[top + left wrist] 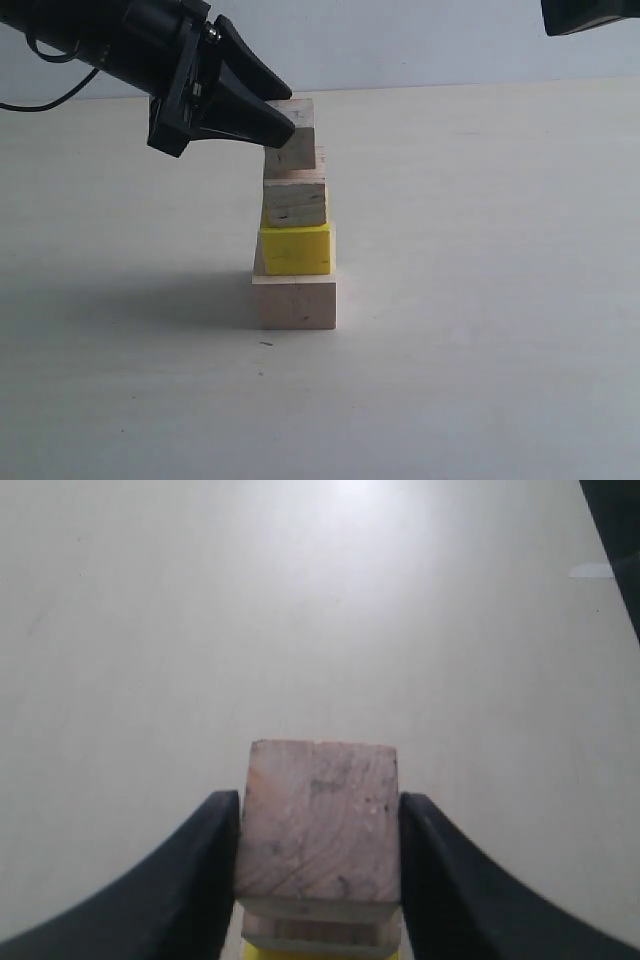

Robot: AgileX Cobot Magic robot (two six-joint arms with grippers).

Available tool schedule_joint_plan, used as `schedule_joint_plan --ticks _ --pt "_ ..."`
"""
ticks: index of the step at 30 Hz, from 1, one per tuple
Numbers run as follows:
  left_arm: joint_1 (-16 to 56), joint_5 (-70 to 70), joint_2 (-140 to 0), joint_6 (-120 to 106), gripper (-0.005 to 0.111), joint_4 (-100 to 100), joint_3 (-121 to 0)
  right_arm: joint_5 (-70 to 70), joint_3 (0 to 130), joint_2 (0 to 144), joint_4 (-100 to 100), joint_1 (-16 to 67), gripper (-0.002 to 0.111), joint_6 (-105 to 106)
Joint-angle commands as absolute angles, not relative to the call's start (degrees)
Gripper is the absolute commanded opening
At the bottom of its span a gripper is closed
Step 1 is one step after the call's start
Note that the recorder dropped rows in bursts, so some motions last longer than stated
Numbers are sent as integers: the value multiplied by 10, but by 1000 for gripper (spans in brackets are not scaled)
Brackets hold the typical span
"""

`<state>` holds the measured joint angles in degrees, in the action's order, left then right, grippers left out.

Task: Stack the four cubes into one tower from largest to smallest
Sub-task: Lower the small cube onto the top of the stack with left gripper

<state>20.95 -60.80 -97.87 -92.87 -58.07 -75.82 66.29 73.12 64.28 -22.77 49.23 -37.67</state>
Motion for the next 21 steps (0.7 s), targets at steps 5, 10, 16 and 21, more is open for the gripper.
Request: schedule_joint_plan --ticks 5,10,16,21 --pt "212 -611 -980 -927 0 -592 -755 658 729 640 -229 493 0 -375" --pt "212 -611 -980 -927 0 -592 -755 656 729 640 -229 493 0 -376" --pt "212 -609 -985 -927 0 -592 -755 652 729 640 -229 493 0 -376" --pt "212 -609 -987 -940 0 -605 -755 650 729 640 -224 493 0 -376"
